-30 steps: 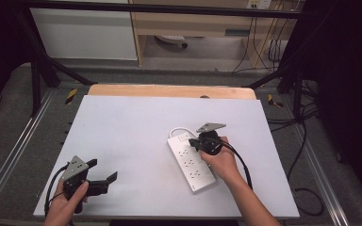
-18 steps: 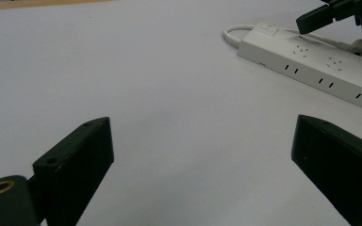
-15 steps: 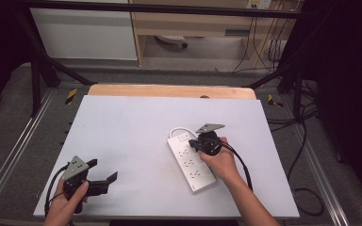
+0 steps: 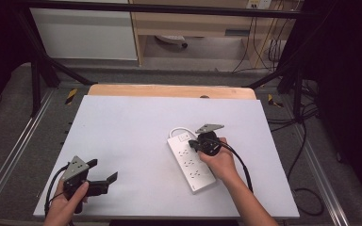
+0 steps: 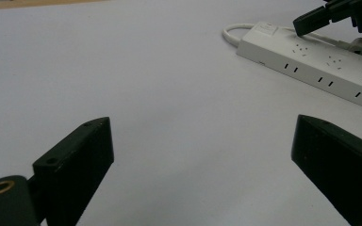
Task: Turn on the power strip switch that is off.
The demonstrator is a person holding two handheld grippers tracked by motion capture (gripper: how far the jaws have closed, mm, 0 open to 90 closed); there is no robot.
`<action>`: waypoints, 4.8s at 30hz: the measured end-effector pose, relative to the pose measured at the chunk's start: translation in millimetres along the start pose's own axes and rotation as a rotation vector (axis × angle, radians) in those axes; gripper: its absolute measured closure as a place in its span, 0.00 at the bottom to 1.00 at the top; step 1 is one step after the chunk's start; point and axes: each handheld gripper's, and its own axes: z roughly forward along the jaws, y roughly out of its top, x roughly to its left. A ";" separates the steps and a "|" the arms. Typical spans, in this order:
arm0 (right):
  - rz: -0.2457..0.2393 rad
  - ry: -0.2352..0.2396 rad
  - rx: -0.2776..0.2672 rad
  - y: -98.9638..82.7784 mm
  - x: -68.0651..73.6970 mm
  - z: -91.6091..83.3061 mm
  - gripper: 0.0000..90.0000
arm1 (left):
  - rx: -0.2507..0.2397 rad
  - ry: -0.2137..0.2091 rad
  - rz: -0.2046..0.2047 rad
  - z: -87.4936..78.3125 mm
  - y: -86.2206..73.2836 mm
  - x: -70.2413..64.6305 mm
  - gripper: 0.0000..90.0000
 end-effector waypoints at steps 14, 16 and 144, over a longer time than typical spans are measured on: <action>0.002 0.002 -0.020 -3.1 0.2 0.0 1.00 | 0.001 0.000 0.001 0.2 -0.1 -0.3 0.07; 0.010 0.011 -0.020 -4.1 -0.2 -0.7 1.00 | 0.001 0.000 0.001 0.3 -0.1 -0.5 0.07; 0.093 0.014 -0.203 12.1 2.3 -47.4 0.60 | 0.016 -0.015 0.009 1.9 -1.0 -1.3 0.07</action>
